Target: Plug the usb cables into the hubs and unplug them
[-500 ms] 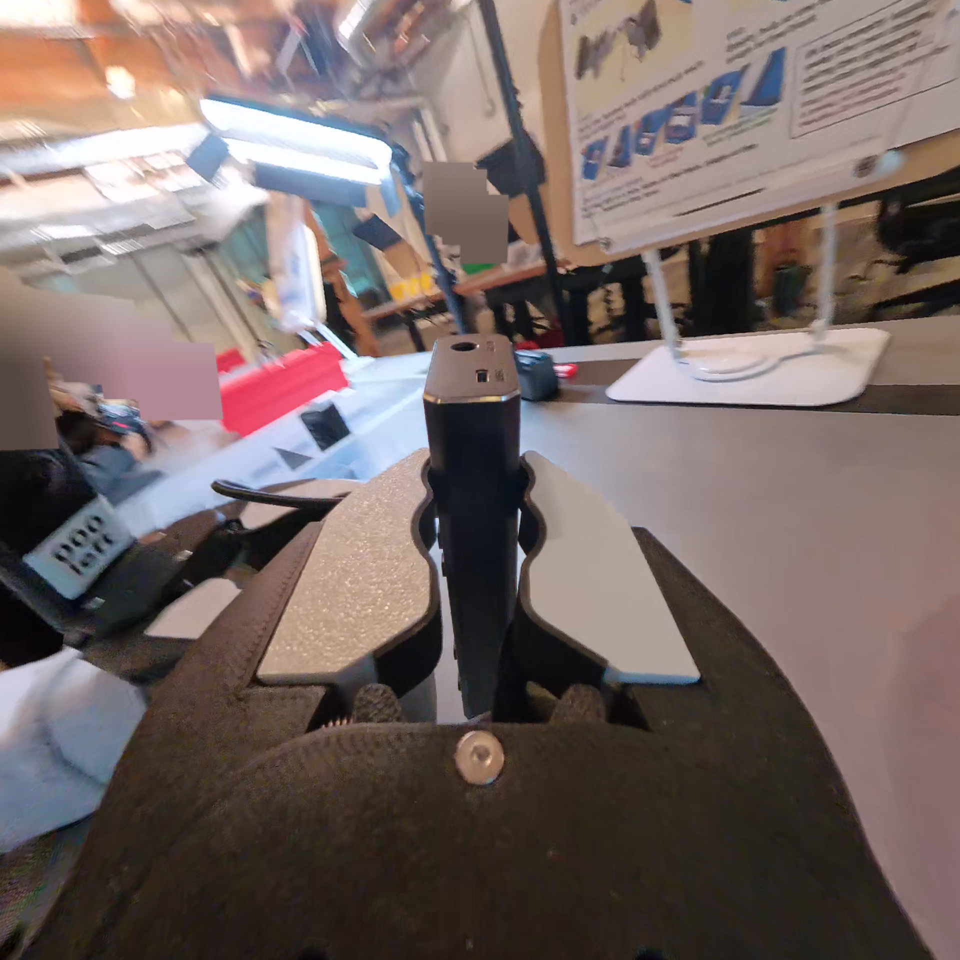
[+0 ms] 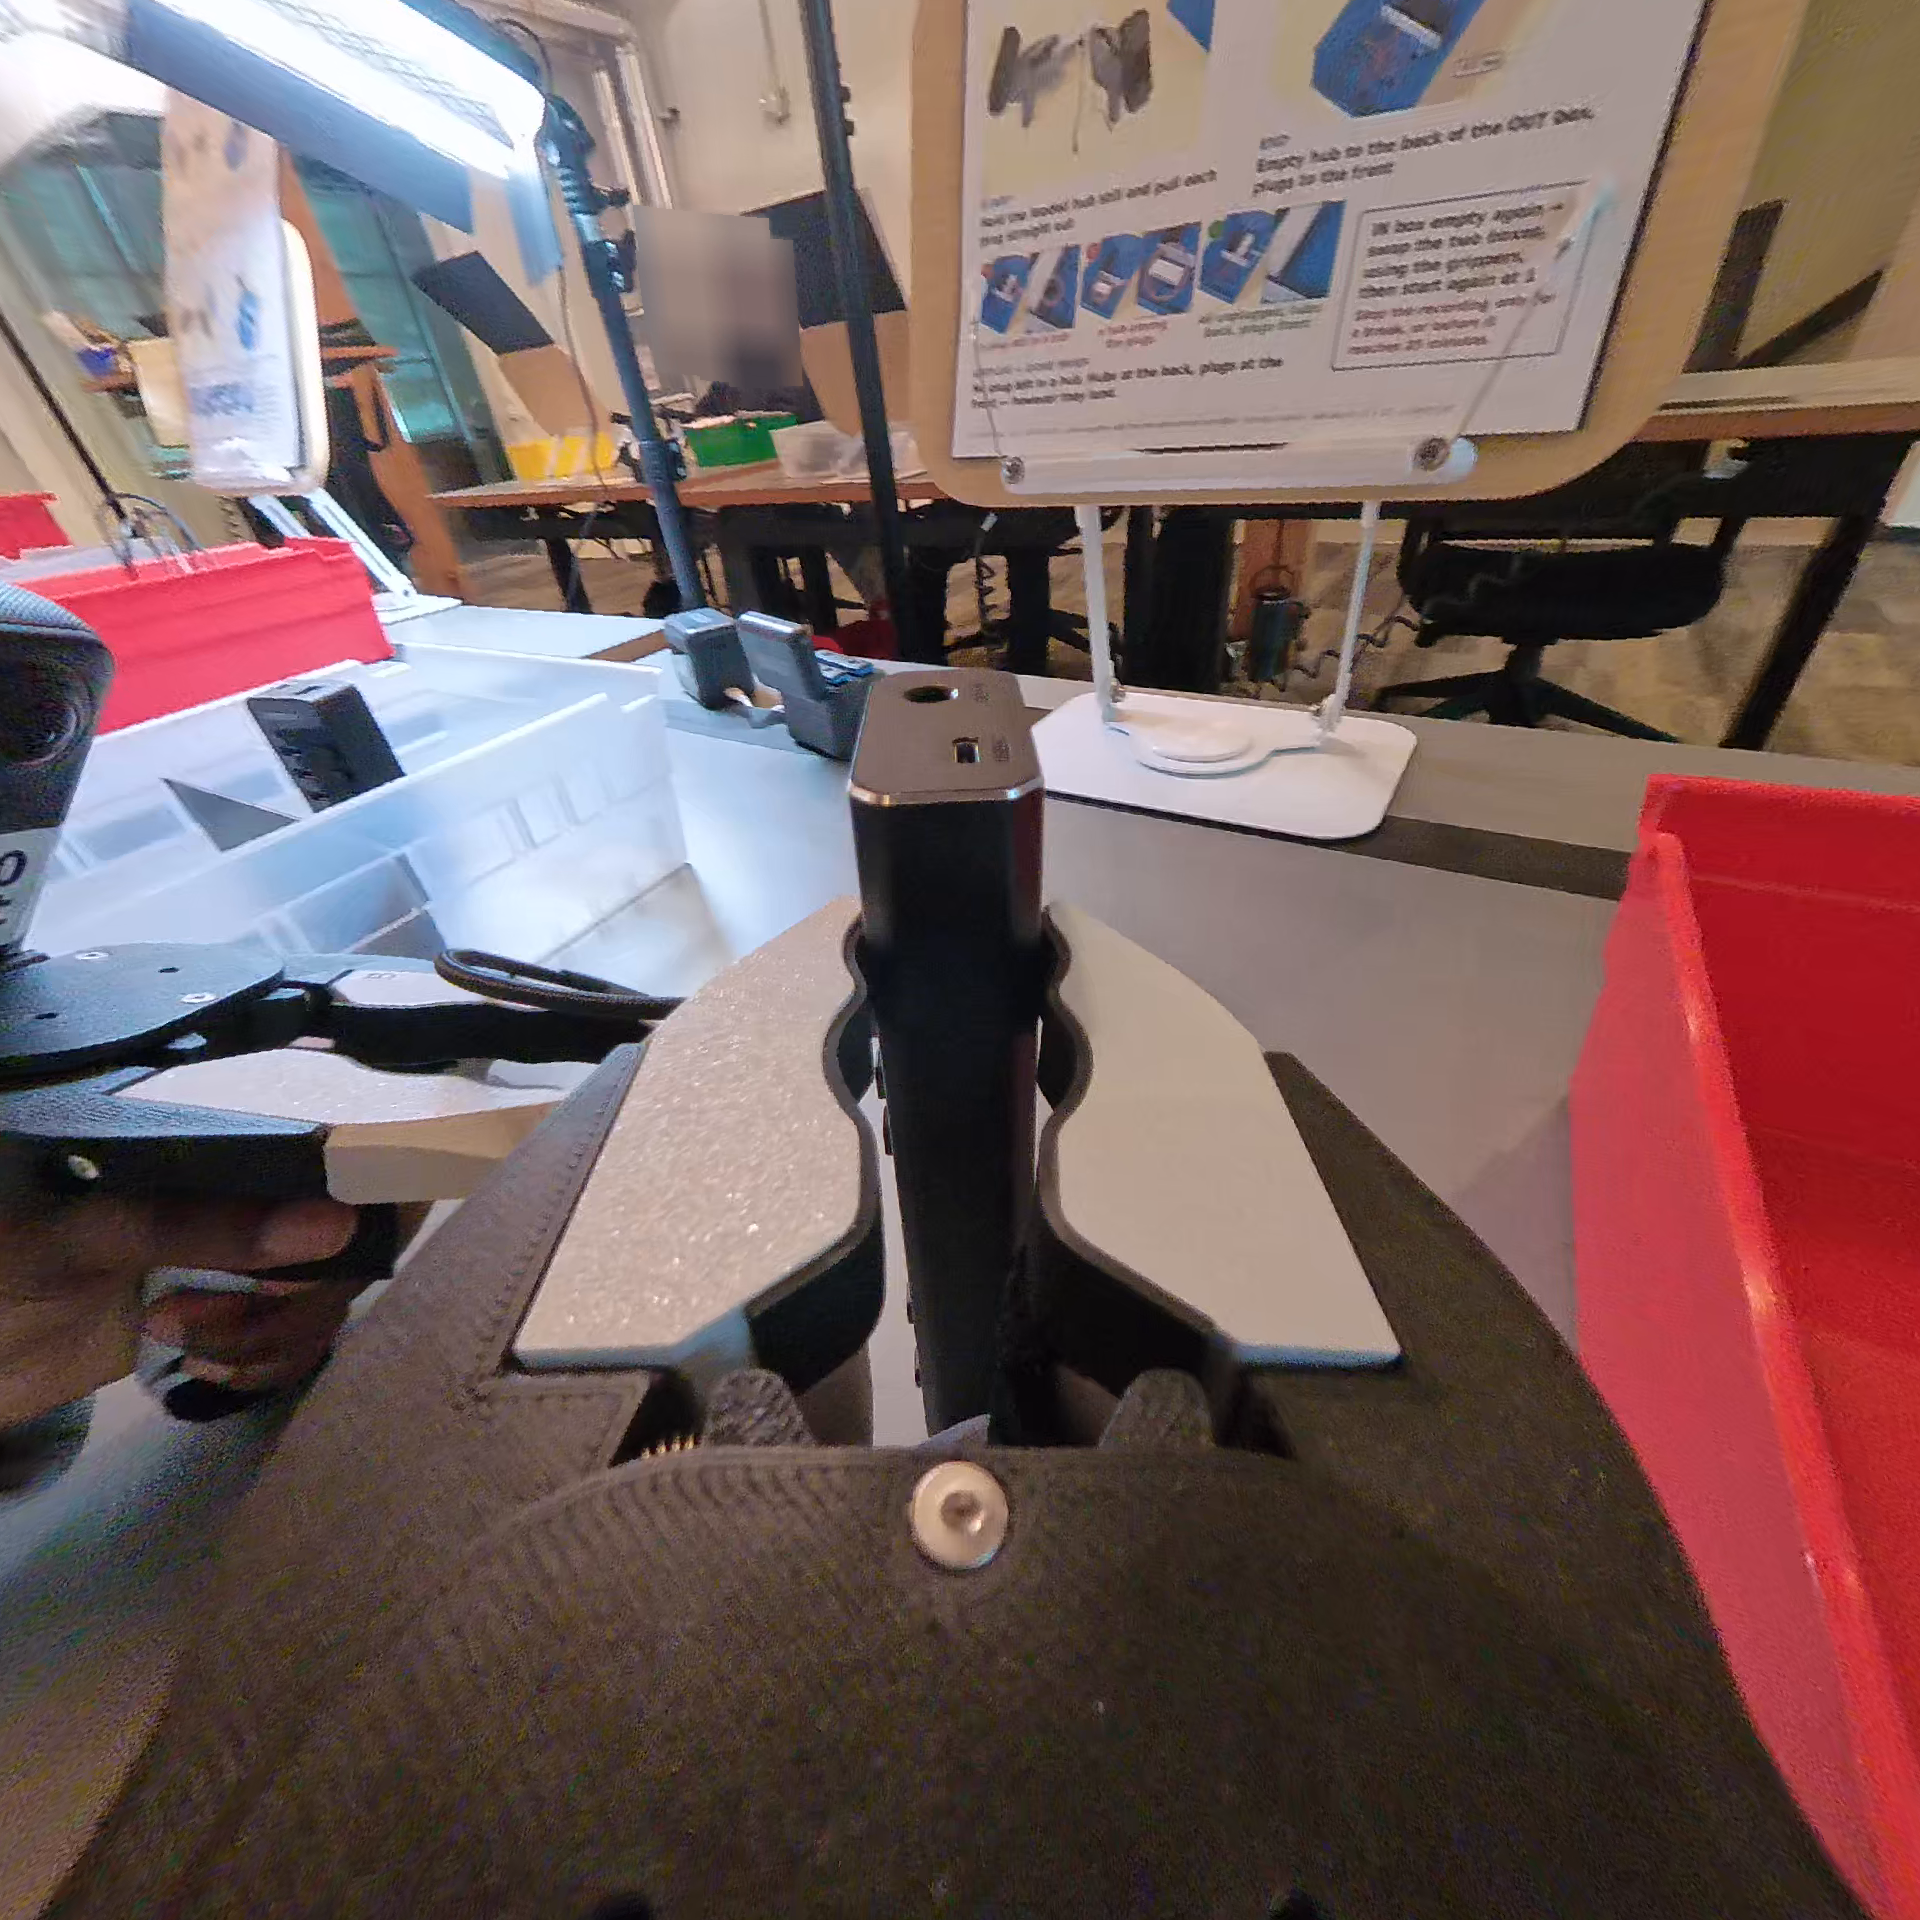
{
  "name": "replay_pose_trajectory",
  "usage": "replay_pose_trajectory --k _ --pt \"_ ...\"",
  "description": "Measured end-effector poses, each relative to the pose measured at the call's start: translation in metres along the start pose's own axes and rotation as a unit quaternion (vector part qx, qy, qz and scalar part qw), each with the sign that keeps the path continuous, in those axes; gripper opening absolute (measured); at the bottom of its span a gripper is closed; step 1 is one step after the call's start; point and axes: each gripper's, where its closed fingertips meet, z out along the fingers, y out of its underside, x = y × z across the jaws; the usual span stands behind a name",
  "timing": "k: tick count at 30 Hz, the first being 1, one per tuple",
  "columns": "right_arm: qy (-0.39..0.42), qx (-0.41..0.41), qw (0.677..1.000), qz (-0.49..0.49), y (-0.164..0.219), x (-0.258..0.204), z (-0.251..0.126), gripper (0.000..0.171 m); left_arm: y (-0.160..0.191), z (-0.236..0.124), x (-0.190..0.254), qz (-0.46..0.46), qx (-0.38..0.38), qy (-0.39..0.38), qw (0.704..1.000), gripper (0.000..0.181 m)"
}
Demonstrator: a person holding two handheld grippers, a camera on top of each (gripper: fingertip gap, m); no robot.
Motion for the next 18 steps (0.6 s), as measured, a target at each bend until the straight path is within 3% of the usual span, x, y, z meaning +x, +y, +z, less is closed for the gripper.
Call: replay_pose_trajectory --k 3,7,12,14,16,18 --pt "0.016 0.002 1.0 0.01 0.0 0.007 0.0 0.028 0.004 -0.001 -0.013 -0.036 -0.013 -0.027 0.999 0.05" --pt "0.019 0.007 1.0 0.011 0.0 0.008 0.0 0.028 -0.007 -0.018 -0.054 -0.066 0.032 -0.141 0.987 0.051" --pt "0.023 0.009 0.999 -0.021 0.0 0.002 0.0 0.028 -0.021 -0.032 -0.063 -0.031 0.076 -0.198 0.977 0.053" --pt "0.028 0.011 0.999 -0.032 -0.001 0.003 0.0 0.028 -0.017 -0.029 -0.06 0.028 0.039 -0.209 0.977 0.046" --pt "0.044 0.018 0.998 -0.052 -0.002 0.007 -0.001 0.028 0.006 -0.015 -0.048 0.085 -0.061 -0.166 0.981 0.046" --pt "0.068 0.024 0.996 -0.06 -0.005 0.013 -0.003 0.028 0.016 -0.007 -0.035 0.102 -0.084 -0.126 0.983 0.051"
